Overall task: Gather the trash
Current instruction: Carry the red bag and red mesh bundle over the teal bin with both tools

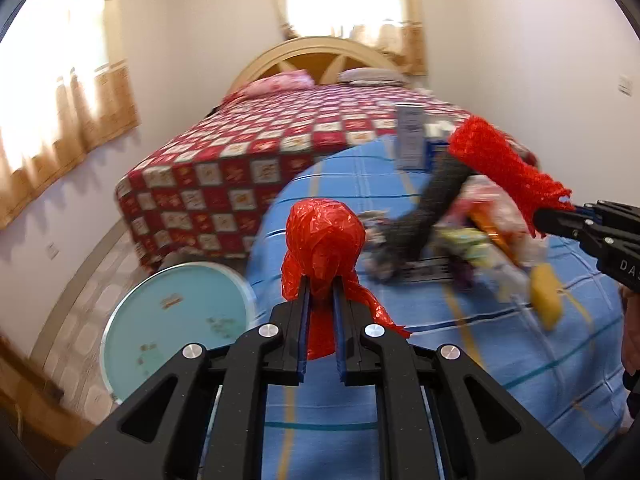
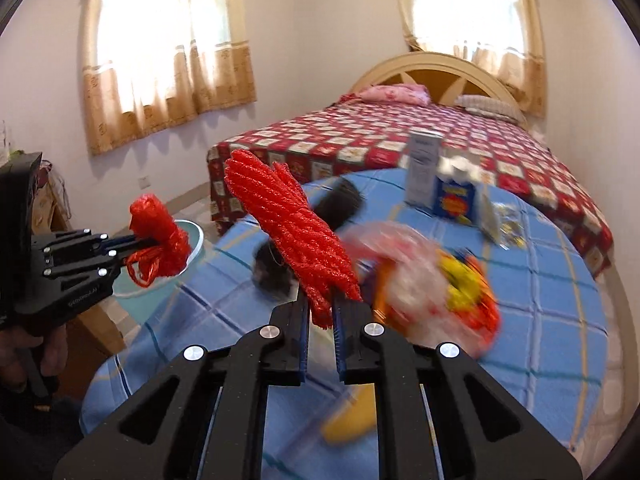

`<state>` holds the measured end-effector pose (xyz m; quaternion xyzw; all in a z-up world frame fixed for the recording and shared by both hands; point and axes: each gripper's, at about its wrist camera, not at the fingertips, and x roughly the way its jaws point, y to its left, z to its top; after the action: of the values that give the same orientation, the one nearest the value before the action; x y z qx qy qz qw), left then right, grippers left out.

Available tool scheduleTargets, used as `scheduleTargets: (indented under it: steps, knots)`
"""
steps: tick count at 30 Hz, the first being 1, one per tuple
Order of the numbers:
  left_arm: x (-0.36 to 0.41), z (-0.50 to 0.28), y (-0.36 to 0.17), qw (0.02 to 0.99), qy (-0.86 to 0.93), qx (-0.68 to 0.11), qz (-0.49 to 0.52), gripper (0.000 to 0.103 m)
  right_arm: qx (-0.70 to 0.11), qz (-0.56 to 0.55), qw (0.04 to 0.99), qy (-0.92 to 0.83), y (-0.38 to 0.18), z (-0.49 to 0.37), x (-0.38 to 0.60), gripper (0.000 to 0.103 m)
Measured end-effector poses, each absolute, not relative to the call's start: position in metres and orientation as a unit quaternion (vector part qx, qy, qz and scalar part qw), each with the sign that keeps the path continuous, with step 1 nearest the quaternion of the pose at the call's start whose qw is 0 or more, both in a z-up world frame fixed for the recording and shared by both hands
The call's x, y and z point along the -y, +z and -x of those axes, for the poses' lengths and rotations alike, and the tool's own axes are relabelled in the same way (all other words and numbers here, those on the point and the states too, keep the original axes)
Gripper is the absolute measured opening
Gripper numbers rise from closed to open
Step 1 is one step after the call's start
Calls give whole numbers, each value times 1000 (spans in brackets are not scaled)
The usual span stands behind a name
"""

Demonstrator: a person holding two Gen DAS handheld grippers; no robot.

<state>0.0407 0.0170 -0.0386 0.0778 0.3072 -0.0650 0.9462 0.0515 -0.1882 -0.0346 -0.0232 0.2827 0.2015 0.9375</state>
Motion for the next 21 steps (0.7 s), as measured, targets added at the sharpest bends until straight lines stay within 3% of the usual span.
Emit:
scheduleTargets:
  steps: [21]
  knots:
    - [-139, -50, -80, 922, 99, -370, -54, 11, -317, 105, 886, 323, -66, -134, 30, 11]
